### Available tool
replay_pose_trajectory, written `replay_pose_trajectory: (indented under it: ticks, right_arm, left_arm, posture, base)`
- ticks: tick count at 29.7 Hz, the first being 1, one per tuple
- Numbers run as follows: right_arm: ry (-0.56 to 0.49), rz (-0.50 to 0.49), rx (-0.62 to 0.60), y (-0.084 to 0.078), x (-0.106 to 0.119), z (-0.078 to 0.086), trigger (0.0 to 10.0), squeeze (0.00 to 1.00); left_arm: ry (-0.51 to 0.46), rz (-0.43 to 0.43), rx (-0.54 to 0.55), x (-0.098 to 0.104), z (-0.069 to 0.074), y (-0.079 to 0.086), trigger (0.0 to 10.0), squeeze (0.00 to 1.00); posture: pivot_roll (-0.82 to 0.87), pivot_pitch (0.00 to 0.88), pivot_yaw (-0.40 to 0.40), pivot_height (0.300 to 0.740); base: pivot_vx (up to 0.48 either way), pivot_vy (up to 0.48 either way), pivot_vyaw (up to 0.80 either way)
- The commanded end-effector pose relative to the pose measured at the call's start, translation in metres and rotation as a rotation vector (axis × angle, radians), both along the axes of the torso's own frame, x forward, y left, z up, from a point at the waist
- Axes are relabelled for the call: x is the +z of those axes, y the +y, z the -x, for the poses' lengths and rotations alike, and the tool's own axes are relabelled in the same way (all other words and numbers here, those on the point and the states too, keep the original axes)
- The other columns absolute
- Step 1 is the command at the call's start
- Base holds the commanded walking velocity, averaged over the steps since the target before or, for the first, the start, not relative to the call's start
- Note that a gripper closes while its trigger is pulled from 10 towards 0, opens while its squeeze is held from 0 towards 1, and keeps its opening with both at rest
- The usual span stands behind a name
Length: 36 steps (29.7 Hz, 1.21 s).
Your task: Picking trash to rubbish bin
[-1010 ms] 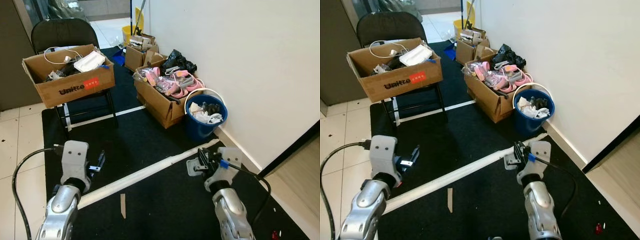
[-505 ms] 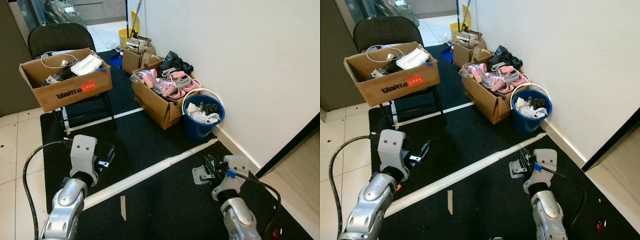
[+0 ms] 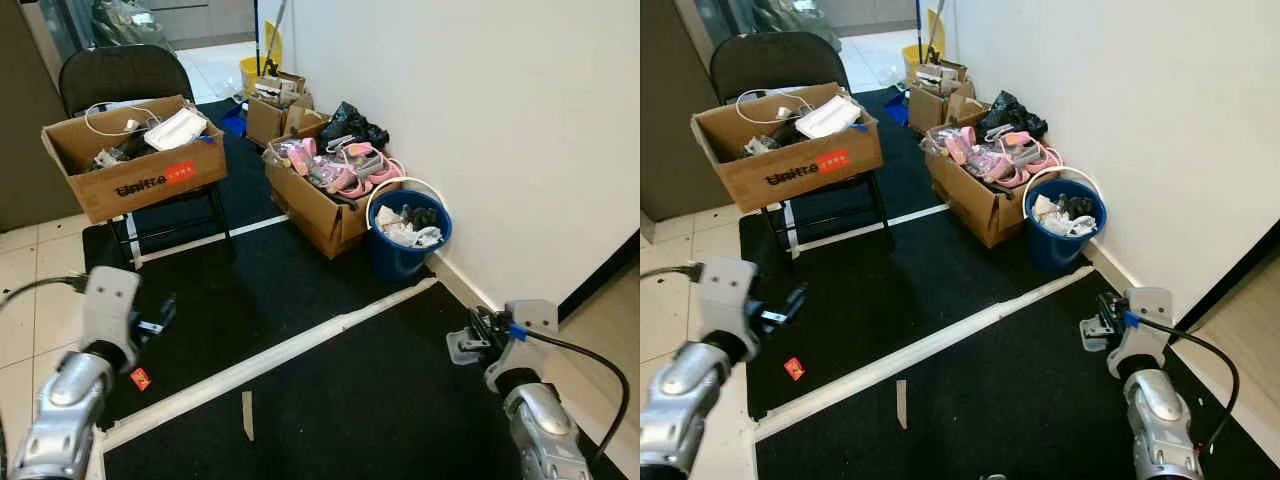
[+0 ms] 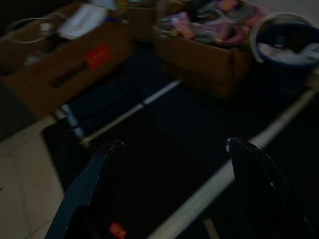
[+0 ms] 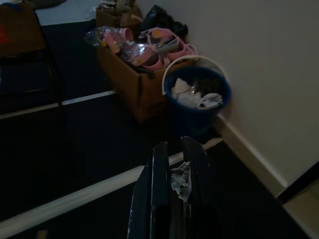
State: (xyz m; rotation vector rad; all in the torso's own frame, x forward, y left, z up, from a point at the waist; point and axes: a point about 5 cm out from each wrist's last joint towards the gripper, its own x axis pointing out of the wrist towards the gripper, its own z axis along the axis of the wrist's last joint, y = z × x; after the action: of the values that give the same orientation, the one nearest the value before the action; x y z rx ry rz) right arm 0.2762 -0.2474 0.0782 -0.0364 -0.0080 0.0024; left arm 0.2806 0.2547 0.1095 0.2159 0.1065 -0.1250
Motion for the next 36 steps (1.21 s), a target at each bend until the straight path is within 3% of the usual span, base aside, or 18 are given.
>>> replay_pose_trajectory:
  ticks: [1, 4, 6, 7, 12, 15, 36]
  right_arm:
    - [0.021, -0.039, 0.049, 0.020, -0.009, 0.002, 10.0, 0.00]
    - [0.017, -0.062, 0.068, 0.032, -0.010, 0.002, 10.0, 0.00]
    - [0.007, -0.117, 0.101, 0.057, -0.012, 0.000, 10.0, 0.00]
    - [0.002, -0.163, 0.136, 0.078, -0.012, -0.003, 10.0, 0.00]
    - [0.015, -0.220, 0.181, 0.102, -0.013, -0.006, 10.0, 0.00]
    - [0.009, -0.236, 0.170, 0.106, -0.011, -0.007, 10.0, 0.00]
    - [0.029, -0.201, 0.119, 0.103, -0.014, -0.009, 10.0, 0.00]
  left_arm:
    - [0.014, -0.020, -0.047, -0.004, 0.002, -0.008, 10.0, 0.00]
    - [0.003, 0.010, -0.040, -0.003, 0.000, -0.016, 10.0, 0.00]
    - [-0.020, 0.072, -0.033, -0.004, -0.005, -0.035, 10.0, 0.00]
    - [-0.025, 0.126, -0.046, -0.007, -0.008, -0.057, 10.0, 0.00]
    - [-0.021, 0.185, -0.058, -0.013, -0.007, -0.089, 10.0, 0.00]
    - [-0.026, 0.197, -0.045, -0.013, -0.004, -0.097, 10.0, 0.00]
    - [0.009, 0.149, -0.032, -0.013, -0.001, -0.092, 10.0, 0.00]
  posture:
    - [0.01, 0.126, -0.010, 0.740]
    - [0.01, 0.126, -0.010, 0.740]
    - [0.01, 0.124, -0.010, 0.740]
    - [0.01, 0.121, -0.008, 0.740]
    - [-0.01, 0.116, 0.003, 0.740]
    - [0.00, 0.112, -0.002, 0.740]
    - [0.01, 0.096, -0.002, 0.740]
  base:
    - [0.000, 0.000, 0.00]
    - [0.000, 0.000, 0.00]
    - [0.000, 0.000, 0.00]
    - [0.000, 0.000, 0.00]
    - [0.000, 0.000, 0.00]
    - [0.000, 0.000, 0.00]
    - [0.000, 0.000, 0.00]
